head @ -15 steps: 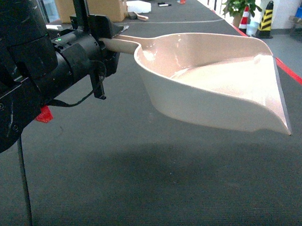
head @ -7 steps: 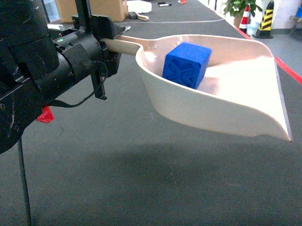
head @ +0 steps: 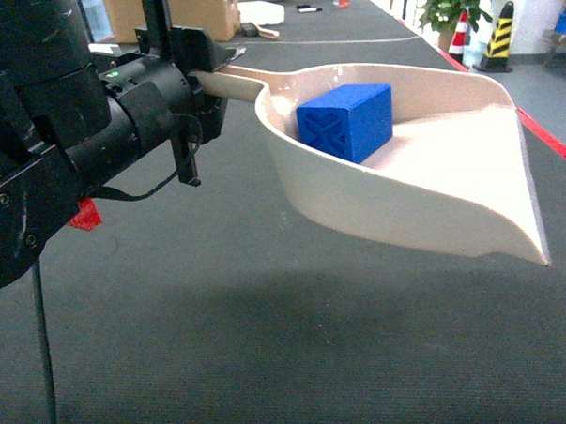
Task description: Place part in tray to right shelf
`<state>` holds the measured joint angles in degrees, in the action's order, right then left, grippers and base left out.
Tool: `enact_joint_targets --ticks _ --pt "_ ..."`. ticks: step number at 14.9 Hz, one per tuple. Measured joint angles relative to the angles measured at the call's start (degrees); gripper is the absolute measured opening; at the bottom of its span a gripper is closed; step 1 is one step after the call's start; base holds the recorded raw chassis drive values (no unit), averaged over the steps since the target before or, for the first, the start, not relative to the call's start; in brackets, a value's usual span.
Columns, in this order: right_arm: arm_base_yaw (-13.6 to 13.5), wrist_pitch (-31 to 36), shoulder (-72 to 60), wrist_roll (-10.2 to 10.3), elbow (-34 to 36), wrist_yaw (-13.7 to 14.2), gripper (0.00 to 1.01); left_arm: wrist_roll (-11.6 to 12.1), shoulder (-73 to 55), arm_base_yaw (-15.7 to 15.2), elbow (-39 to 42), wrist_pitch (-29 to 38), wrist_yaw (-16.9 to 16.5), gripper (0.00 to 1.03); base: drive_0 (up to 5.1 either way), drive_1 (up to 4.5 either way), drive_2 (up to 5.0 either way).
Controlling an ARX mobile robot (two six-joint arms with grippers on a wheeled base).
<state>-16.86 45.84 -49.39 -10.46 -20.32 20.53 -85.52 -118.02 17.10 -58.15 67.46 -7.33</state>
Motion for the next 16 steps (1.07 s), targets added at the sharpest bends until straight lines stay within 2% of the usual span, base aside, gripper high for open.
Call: enact_joint_targets --ticks 2,16 --pt "0.0 -0.3 -0.5 -0.5 0.0 -0.3 0.98 0.0 0.0 0.0 0.0 -0.3 -0.2 0.12 0.0 0.0 0.0" --pt "0.0 -0.1 0.0 -1.2 0.0 -0.2 0.98 0.0 0.0 0.0 0.1 -0.1 0.0 0.12 4.7 -3.83 -0.9"
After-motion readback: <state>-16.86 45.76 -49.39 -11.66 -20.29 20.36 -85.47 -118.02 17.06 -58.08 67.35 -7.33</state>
